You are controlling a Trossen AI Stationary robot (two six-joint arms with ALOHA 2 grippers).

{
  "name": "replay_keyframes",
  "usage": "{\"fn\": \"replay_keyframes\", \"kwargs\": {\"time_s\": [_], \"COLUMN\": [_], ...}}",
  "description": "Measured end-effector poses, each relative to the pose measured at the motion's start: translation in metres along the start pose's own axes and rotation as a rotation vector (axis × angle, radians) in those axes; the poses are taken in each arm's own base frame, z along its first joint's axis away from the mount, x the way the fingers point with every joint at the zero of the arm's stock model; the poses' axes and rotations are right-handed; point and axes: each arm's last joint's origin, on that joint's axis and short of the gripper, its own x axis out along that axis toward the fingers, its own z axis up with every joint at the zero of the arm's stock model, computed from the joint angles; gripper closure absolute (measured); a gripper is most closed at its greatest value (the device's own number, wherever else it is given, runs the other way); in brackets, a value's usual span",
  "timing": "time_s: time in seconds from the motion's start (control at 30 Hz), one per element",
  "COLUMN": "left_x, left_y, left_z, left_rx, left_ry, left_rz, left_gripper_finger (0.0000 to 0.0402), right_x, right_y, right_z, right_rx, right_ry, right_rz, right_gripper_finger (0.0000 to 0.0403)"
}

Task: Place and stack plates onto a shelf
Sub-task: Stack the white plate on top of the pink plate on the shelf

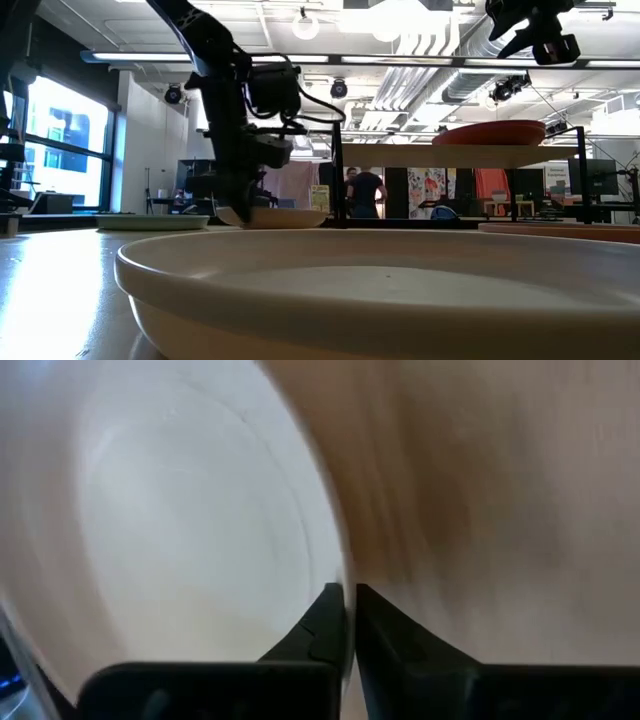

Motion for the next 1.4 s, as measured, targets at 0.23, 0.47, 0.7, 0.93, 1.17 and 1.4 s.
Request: {"fn": "replay_keyframes", "kwargs": {"time_s": [0.23, 0.47, 0.7, 0.93, 1.17, 1.4], "left_x": [-0.027, -0.072, -0.124, -0.165, -0.182, -0.188], "left_y": [-0.008, -0.015, -0.030, -0.049, -0.066, -0.088], "left_z": [-0.004, -0.007, -0.012, -0.016, -0.017, -0.017], "left_rx": [0.008, -0.019, 0.025, 0.103, 0.213, 0.339], "left_ry": [0.035, -0.035, -0.195, -0.363, -0.431, -0.461], "left_rz": [0.037, 0.102, 0.142, 0.172, 0.175, 0.073], "left_gripper_finger": [0.0399, 0.0400, 0.0400, 0.0400, 0.0400, 0.0400], "right_x": [0.000, 0.004, 0.022, 0.049, 0.082, 0.109], "right_y": [0.001, 0.005, 0.018, 0.035, 0.054, 0.071], "right_z": [0.002, 0.004, 0.009, 0.009, 0.004, -0.003], "right_rx": [0.018, 0.006, -0.027, -0.092, -0.057, 0.024], "right_ry": [-0.014, -0.013, 0.022, 0.072, 0.104, 0.106], "right_rz": [0.016, 0.031, 0.069, 0.111, 0.101, 0.127], "right_gripper_finger": [0.0295, 0.0295, 0.0295, 0.0295, 0.0295, 0.0295]}}
